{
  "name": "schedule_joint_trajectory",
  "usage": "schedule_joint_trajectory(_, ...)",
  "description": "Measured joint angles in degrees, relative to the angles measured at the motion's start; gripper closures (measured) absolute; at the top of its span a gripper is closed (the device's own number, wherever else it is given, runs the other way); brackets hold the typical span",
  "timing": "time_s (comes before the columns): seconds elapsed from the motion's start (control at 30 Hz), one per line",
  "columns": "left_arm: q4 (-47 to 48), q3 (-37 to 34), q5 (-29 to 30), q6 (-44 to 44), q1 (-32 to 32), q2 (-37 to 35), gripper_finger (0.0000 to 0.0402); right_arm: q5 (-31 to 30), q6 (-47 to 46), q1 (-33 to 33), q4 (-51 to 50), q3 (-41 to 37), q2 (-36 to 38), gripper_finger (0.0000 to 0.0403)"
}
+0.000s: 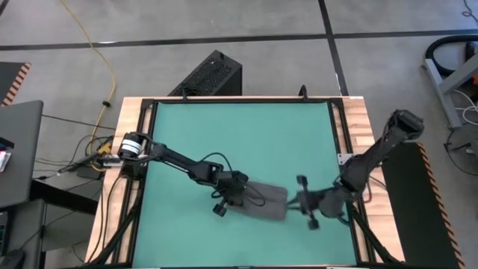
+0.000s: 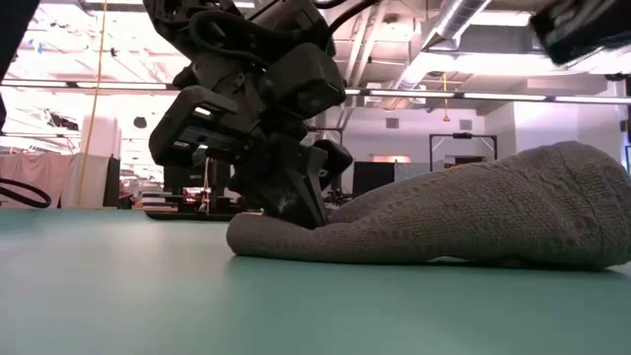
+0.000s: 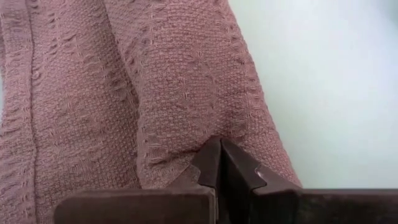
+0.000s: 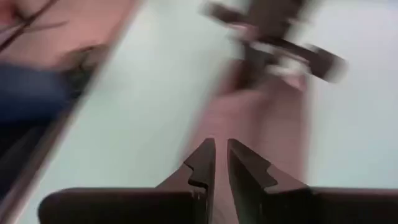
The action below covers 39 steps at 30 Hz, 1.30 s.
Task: Roll towel into tight, uniform cylinder
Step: Roll the gray towel
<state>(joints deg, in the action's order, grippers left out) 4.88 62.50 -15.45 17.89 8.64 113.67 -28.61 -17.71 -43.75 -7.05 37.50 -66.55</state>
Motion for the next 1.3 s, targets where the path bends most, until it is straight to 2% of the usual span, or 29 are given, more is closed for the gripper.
schedule_joint_trajectory(0.17,-0.78,-0.05,-0.55,-0.23,-0.83,0.00,0.0401,-0.39,12.40,-3.54,-5.73,6.68,-8.25,0.0318)
schedule_joint_trajectory(0.33,-1.98,-0.14,-1.19,-1.80,-1.07,0.02,0.0401,0.08,19.11,-4.36,-18.26,17.47,-19.37,0.0243)
schedule_joint_trajectory(0.47,-2.03,-0.11,-1.20,-2.61,-1.07,0.02,0.0401,-3.54,21.21,-4.22,-27.46,26.13,-27.98,0.0180)
schedule_joint_trajectory(0.53,-2.03,-0.09,-1.18,-2.62,-1.09,0.02,0.0401,-4.43,23.11,-4.17,-30.01,29.14,-31.72,0.0163)
schedule_joint_trajectory(0.77,-2.09,-0.07,-1.46,-2.34,-1.11,0.02,0.0401,-1.93,16.87,-3.37,-36.70,30.96,-41.40,0.0154)
schedule_joint_trajectory(0.97,-2.07,-0.05,-1.64,-0.10,-1.11,0.04,0.0402,-4.20,10.51,-1.92,-37.45,30.96,-41.43,0.0154)
schedule_joint_trajectory(1.2,-2.05,-0.05,-1.74,0.04,-1.11,0.04,0.0401,-9.54,9.73,-3.59,-40.32,30.96,-32.97,0.0154)
schedule_joint_trajectory(1.3,-2.05,-0.05,-1.74,0.07,-1.11,0.04,0.0401,-9.46,8.12,-3.85,-41.41,31.01,-30.83,0.0154)
